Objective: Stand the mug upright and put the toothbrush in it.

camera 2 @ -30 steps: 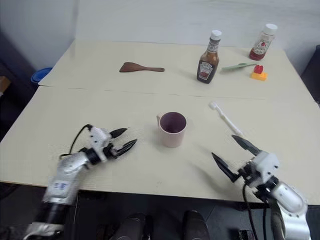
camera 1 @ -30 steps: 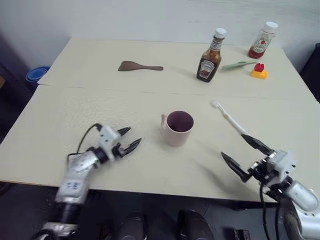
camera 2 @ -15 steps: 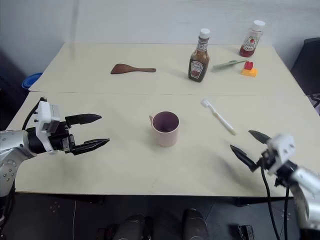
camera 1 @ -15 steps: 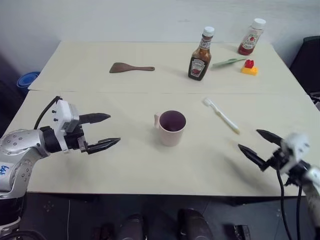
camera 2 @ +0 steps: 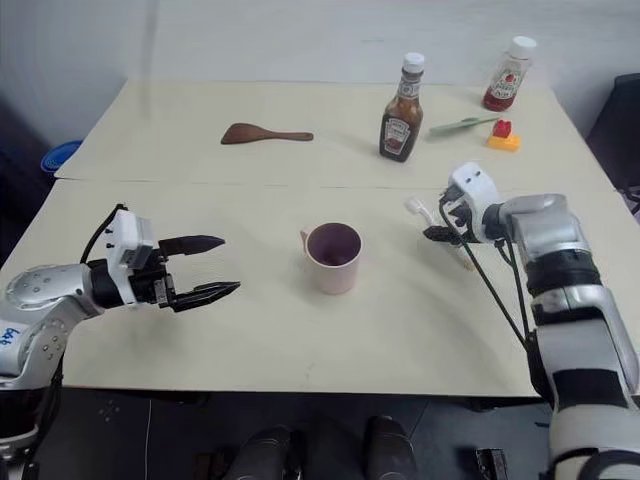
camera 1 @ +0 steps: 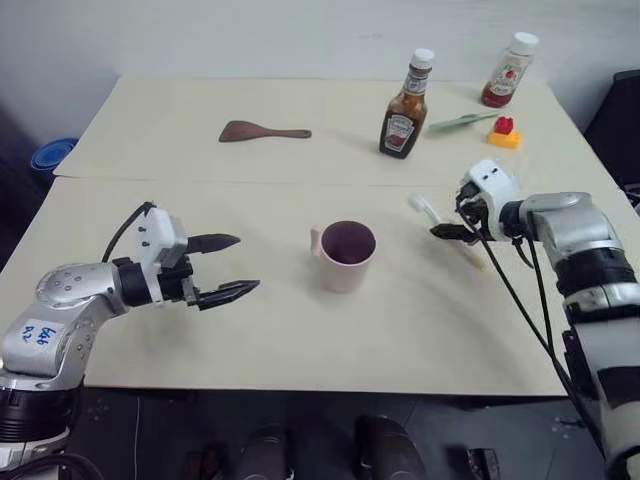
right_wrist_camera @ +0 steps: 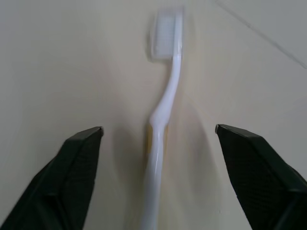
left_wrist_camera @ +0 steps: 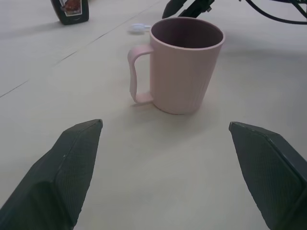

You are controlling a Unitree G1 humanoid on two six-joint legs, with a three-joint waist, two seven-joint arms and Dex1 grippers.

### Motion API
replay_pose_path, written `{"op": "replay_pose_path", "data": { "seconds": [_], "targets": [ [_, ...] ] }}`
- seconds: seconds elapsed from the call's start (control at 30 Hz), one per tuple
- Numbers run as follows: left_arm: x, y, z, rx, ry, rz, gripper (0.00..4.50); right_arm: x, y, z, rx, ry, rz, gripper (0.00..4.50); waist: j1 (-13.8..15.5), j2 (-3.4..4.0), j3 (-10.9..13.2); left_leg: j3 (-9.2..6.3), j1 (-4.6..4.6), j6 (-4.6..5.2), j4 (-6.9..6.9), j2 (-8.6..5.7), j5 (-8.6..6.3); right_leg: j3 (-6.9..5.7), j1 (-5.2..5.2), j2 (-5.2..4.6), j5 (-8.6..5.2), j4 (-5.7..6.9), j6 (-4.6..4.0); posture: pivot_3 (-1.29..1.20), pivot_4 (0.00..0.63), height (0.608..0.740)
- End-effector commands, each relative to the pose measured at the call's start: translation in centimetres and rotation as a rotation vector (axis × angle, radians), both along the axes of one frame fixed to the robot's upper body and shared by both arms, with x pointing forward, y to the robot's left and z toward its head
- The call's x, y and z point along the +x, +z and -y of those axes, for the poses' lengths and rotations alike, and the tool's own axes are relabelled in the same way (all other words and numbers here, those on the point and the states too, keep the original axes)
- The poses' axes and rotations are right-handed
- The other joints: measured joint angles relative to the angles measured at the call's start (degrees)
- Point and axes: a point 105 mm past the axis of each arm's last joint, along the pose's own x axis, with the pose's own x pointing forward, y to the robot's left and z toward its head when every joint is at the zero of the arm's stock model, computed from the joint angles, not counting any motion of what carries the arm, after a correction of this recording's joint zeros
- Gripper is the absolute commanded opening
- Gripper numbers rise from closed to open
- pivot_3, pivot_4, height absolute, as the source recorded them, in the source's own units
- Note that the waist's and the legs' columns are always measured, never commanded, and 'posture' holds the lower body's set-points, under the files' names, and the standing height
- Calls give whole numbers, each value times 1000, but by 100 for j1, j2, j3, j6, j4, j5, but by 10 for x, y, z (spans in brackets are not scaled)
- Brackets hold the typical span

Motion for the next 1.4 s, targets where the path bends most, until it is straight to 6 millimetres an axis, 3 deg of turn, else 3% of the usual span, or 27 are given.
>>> {"op": "replay_pose_path", "data": {
  "seconds": [0.03,0.17,0.27,0.3,0.4,0.53,0.6,0.73,0.93,1.03,1.37,1.4],
  "targets": [
    [-5,15,3,4,-19,68,4500,0,6,5,-35,21,-33,2574,-15,0,0,2,0,0,0,1,0,1,0,0,1,0,1,0,150,740],
    [-8,14,4,4,-25,71,4500,0,7,4,-51,54,-47,1150,-23,0,0,3,2,-2,3,6,1,2,0,5,1,2,1,0,150,740],
    [-12,24,12,-80,-49,139,4500,-2,25,-17,175,210,77,171,-22,0,0,4,5,-4,3,7,2,3,0,5,1,5,1,0,150,740],
    [-13,26,13,-100,-46,153,4500,-3,31,-24,238,257,133,60,-18,0,0,3,4,-4,3,8,2,3,0,5,1,4,1,0,150,740],
    [-13,25,13,-140,-25,141,4500,-12,56,-48,456,427,301,62,-12,0,0,1,4,-4,3,8,2,1,3,6,1,4,2,0,150,740],
    [-15,17,12,-170,-2,107,4500,-41,92,-91,784,637,523,62,-22,1,1,2,7,-6,4,12,3,4,4,10,1,9,2,0,150,740],
    [-16,14,11,-184,7,89,4500,-56,100,-109,864,685,583,62,-21,1,1,-1,8,-8,3,19,3,3,4,12,1,9,2,0,150,740],
    [-14,4,9,-203,39,74,4500,-96,93,-162,952,782,614,62,5,1,1,-7,9,-9,3,17,3,3,4,10,1,11,2,0,150,740],
    [-10,-1,12,-207,53,72,4500,-95,72,-174,937,722,668,62,5,0,0,-11,9,-5,5,-2,5,8,10,2,4,11,7,0,150,740],
    [-8,-2,12,-202,61,81,4500,-91,70,-170,896,722,702,960,-8,0,0,-9,12,-6,3,2,4,8,9,9,4,10,6,0,150,740],
    [-7,-9,9,-201,81,74,4500,-87,96,-158,908,691,770,4365,-14,0,0,-9,14,-7,2,7,4,7,9,10,3,10,4,0,150,740],
    [-7,-10,8,-200,84,73,4500,-86,95,-157,874,693,764,4365,-14,0,0,-9,14,-7,2,7,4,7,9,9,3,10,4,0,150,740]
  ]
}}
